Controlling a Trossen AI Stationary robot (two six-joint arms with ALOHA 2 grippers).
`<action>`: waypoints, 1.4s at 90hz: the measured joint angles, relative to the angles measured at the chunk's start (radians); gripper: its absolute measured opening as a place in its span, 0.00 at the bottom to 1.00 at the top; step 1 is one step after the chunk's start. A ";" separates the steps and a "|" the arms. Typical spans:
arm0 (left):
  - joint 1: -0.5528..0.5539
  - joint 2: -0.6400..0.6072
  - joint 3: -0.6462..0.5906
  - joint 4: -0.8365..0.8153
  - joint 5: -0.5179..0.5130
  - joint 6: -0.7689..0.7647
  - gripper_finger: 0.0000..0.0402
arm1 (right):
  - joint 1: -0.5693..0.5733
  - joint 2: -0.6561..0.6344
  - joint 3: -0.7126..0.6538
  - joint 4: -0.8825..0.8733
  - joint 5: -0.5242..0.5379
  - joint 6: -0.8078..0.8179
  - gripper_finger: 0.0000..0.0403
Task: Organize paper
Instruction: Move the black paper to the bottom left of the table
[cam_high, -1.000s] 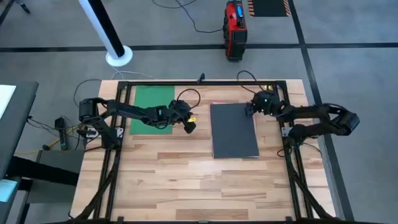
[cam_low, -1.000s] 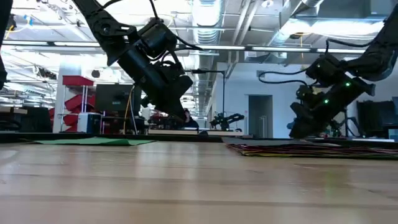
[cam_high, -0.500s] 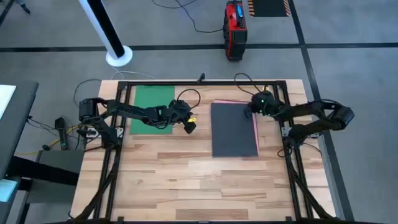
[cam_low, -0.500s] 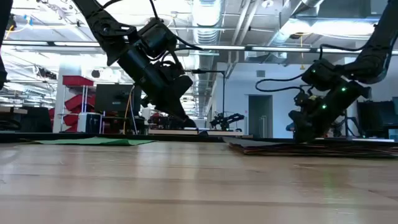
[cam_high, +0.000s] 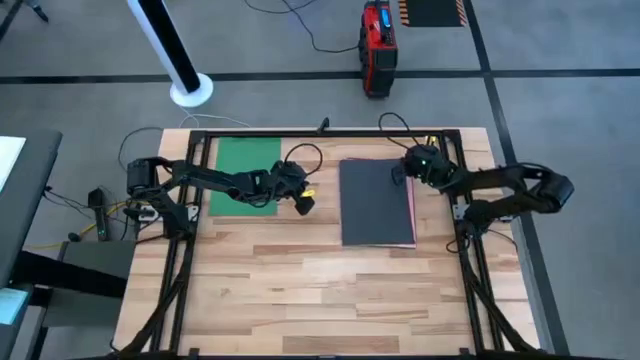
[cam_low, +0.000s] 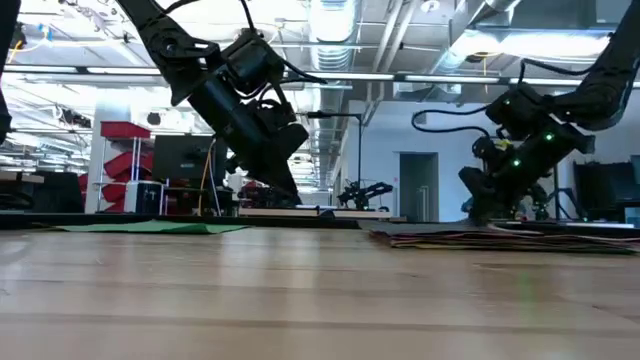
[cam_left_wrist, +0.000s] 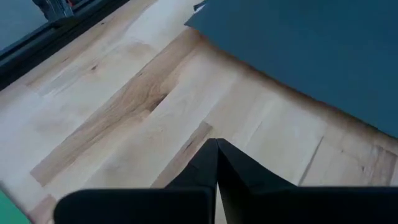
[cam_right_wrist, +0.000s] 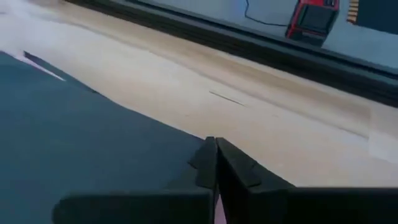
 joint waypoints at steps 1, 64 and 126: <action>0.000 0.000 0.000 0.000 0.000 0.000 0.00 | 0.003 -0.004 0.000 0.000 -0.001 0.000 0.00; 0.050 0.000 0.042 0.138 0.199 0.265 0.21 | 0.155 -0.189 0.001 0.003 -0.261 -0.013 0.00; 0.088 0.000 0.118 0.080 0.307 0.332 0.34 | 0.393 -0.187 0.121 0.002 -0.292 -0.066 0.00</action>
